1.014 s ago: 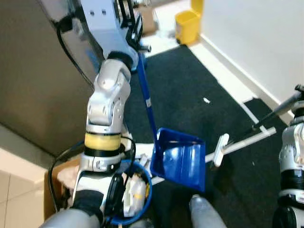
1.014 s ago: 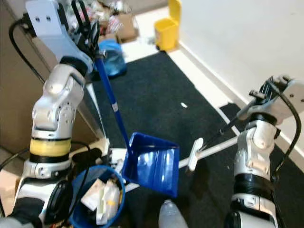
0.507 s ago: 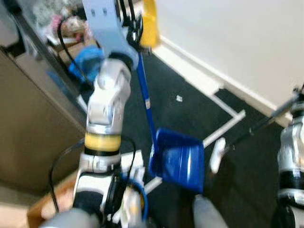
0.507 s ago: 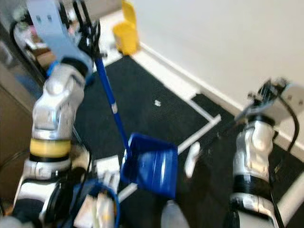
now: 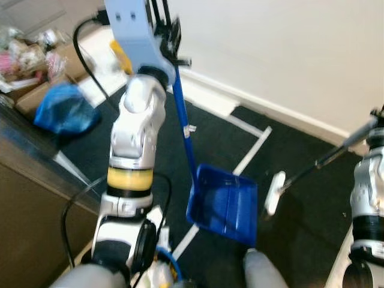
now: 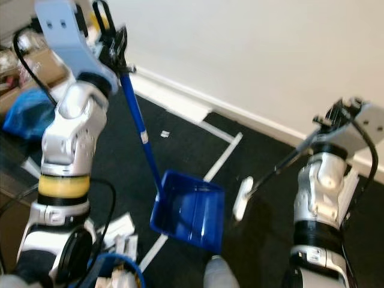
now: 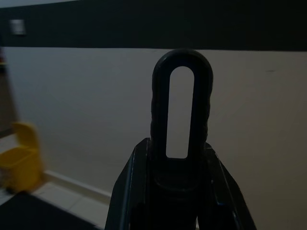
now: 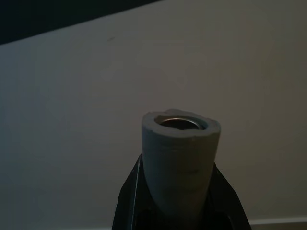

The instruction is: Sweep floor

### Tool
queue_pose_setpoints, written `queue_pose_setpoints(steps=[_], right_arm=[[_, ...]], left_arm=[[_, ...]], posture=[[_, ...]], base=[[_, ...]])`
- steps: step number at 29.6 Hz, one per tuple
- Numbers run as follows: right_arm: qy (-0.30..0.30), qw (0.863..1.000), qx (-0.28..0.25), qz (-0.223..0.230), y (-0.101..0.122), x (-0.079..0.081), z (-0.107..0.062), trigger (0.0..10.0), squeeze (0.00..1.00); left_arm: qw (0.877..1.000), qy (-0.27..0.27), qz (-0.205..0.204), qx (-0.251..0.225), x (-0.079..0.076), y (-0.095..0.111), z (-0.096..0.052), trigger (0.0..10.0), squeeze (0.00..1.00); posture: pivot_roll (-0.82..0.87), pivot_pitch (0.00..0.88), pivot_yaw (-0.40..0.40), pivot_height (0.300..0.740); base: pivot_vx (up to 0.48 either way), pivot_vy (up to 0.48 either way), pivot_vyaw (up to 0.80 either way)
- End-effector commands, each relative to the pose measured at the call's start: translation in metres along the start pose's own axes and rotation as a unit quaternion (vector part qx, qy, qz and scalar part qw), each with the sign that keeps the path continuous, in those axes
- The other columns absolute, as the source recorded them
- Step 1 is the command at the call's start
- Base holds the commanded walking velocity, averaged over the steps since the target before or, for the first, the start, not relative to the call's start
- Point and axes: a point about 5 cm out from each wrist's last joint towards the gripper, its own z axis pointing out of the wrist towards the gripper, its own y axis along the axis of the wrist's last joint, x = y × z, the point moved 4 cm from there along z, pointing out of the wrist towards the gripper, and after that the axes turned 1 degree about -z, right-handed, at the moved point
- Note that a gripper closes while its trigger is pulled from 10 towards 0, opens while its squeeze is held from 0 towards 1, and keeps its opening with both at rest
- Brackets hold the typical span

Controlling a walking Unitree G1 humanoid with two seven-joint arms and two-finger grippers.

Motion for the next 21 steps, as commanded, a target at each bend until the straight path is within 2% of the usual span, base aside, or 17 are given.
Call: queue_pose_setpoints(steps=[1,21], right_arm=[[0.005,1.000,-0.016,0.003,0.0071,0.0040,0.0007,10.0,0.00],[0.006,1.000,-0.016,0.003,0.0072,0.0047,0.0006,10.0,0.00]], left_arm=[[1.000,0.004,0.004,-0.016,0.0036,0.0082,0.0003,10.0,0.00],[1.000,0.000,0.003,-0.013,0.0017,0.0065,0.0011,10.0,0.00]], posture=[[-0.11,0.030,0.105,0.740],[-0.12,0.031,0.107,0.740]], base=[[0.000,0.000,-0.77],[0.000,0.000,-0.77]])
